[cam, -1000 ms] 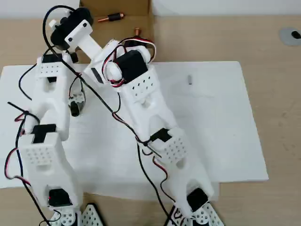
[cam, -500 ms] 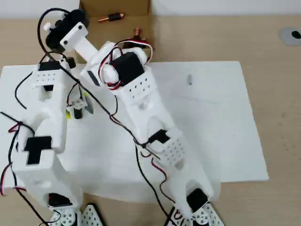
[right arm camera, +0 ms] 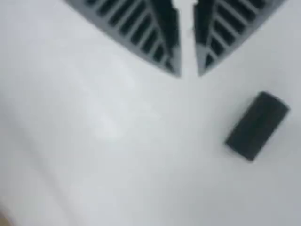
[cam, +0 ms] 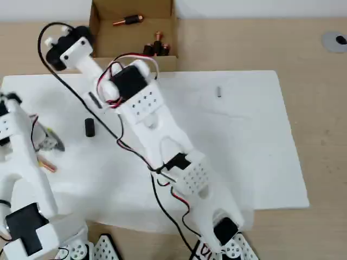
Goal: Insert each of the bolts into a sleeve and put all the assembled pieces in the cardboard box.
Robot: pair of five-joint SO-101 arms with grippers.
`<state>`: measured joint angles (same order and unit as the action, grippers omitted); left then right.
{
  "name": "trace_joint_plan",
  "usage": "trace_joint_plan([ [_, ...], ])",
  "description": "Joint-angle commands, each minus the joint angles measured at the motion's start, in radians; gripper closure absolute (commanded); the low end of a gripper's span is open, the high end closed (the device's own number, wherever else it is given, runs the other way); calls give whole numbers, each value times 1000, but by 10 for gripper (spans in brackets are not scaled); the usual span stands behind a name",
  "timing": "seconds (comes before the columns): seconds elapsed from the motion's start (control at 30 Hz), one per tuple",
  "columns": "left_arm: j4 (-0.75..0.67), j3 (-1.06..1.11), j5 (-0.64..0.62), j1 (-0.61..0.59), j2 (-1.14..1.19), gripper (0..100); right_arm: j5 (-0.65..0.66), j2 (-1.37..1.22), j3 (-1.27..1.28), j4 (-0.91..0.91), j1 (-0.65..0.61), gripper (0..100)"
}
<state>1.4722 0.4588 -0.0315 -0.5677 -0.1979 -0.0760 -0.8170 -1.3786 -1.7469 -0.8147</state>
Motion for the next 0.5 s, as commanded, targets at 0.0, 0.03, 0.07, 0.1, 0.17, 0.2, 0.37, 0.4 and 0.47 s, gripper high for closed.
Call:
trace_joint_plan([
  [0.0, -100, 66, -37, -26, -42, 781, -52, 44, 33, 72, -36, 935],
  [0.03, -129, 81, -61, -26, -42, 781, -49, 36, 35, 92, -48, 935],
  [0.07, -161, 94, -78, -26, -42, 781, -49, 25, 33, 104, -54, 935],
  [0.1, -183, 100, -91, -28, -44, 781, -49, 16, 31, 110, -61, 935],
  [0.17, -204, 112, -97, -28, -44, 781, -55, -5, 33, 112, -71, 935],
  [0.2, -207, 115, -98, -28, -44, 783, -58, -18, 33, 110, -73, 935],
  [0.37, -230, 107, -103, -72, -45, 782, -163, -82, 35, 115, -81, 937],
  [0.4, -247, 112, -101, -84, -48, 782, -166, -99, 31, 115, -88, 937],
  [0.47, -267, 112, -101, -106, -48, 782, -164, -124, 30, 115, -97, 937],
])
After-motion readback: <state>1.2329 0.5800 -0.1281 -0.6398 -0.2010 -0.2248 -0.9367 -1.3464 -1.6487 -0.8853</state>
